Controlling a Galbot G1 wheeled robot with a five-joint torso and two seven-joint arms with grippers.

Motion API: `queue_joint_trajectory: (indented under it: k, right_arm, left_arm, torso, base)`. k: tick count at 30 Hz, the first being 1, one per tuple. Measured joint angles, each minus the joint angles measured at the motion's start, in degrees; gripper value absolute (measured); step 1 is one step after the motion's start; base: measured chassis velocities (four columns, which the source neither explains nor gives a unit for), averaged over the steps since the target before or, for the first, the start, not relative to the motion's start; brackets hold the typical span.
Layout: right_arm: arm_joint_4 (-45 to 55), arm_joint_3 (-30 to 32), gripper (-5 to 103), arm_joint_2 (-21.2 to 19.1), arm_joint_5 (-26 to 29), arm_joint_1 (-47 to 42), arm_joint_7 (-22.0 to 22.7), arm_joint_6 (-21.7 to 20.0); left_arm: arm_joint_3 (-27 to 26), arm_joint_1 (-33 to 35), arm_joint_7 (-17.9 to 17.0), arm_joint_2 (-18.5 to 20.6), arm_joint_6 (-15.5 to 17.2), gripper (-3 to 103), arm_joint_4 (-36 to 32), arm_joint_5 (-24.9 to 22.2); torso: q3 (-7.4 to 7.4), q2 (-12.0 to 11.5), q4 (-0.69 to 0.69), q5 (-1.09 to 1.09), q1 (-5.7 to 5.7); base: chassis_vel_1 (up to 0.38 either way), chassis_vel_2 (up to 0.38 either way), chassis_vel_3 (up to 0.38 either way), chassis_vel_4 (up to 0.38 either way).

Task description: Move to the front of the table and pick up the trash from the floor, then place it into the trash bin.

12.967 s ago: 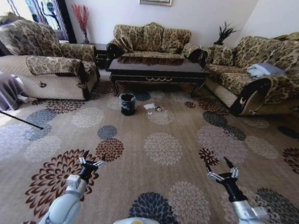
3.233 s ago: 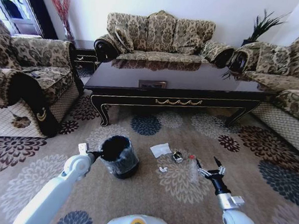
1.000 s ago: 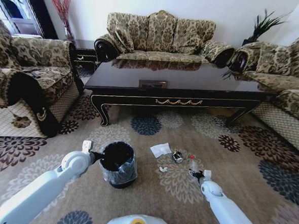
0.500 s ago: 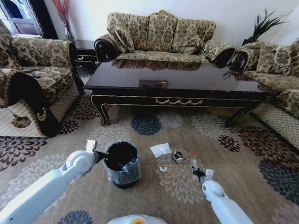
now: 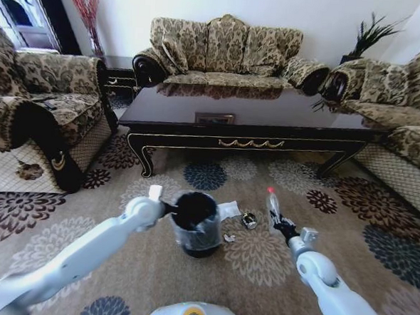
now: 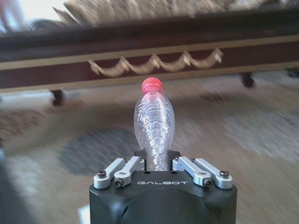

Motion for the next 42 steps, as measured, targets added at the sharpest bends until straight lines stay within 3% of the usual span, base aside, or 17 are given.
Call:
queue_joint_trajectory:
  k: [3, 7, 12, 16, 27, 32, 34, 37, 42]
  right_arm:
    - [7.0, -0.2, 21, 0.0, -0.7, -2.2, -0.1, 0.5]
    - [11.5, -1.0, 21, 0.2, -3.4, -4.4, -1.9, 2.2]
    - [13.3, -2.3, 21, 1.4, -9.1, -7.1, -4.6, 4.8]
    - [14.5, -2.6, 21, 2.6, -10.5, -9.0, -5.1, 5.6]
    - [15.5, -2.9, 21, 3.5, -12.3, -11.6, -6.8, 6.8]
    - [15.0, -3.0, 31, 4.0, -12.5, -11.6, -6.8, 7.0]
    - [14.9, -3.4, 47, 4.3, -12.5, -11.2, -6.7, 6.8]
    - [14.9, -3.6, 52, 4.5, -12.6, -11.1, -6.7, 6.7]
    - [14.8, -3.4, 74, 4.6, -12.6, -11.4, -6.6, 6.6]
  left_arm:
    - [5.6, -5.8, -0.8, -2.6, 0.0, 3, 1.8, -1.2]
    - [9.0, -9.6, -1.8, -5.5, 0.0, 3, 3.3, -2.7]
    - [13.0, -13.0, -2.2, -8.1, 0.0, 3, 4.9, -3.7]
    - [16.5, -15.0, -2.3, -10.1, 0.0, 3, 5.7, -4.7]
    - [19.2, -16.5, -4.4, -13.5, 0.0, 3, 6.6, -5.5]
    - [18.3, -16.9, -4.8, -12.3, 0.0, 3, 5.4, -5.7]
    - [18.3, -17.0, -5.0, -11.7, 0.0, 3, 4.6, -5.9]
    - [18.2, -17.0, -5.2, -11.3, 0.0, 3, 4.0, -6.3]
    - [17.1, -16.5, -5.4, -11.1, 0.0, 3, 4.1, -6.3]
  torso:
    - [0.0, 0.0, 0.01, -0.01, 0.0]
    - [0.0, 0.0, 0.0, -0.01, 0.0]
    - [0.0, 0.0, 0.02, 0.0, 0.0]
    - [0.0, 0.0, -0.01, -0.01, 0.0]
    - [0.0, 0.0, -0.01, -0.01, 0.0]
    - [0.0, 0.0, 0.02, -0.01, 0.0]
    - [0.0, 0.0, 0.02, -0.01, 0.0]
    - [0.0, 0.0, 0.01, -0.01, 0.0]
    - [0.0, 0.0, 0.01, -0.02, 0.0]
  base:
    - [0.0, 0.0, 0.0, 0.0]
    - [0.0, 0.0, 0.0, 0.0]
    - [0.0, 0.0, 0.0, 0.0]
    - [0.0, 0.0, 0.0, 0.0]
    - [0.0, 0.0, 0.0, 0.0]
    - [0.0, 0.0, 0.0, 0.0]
    - [0.0, 0.0, 0.0, 0.0]
    - [0.0, 0.0, 0.0, 0.0]
    - [0.0, 0.0, 0.0, 0.0]
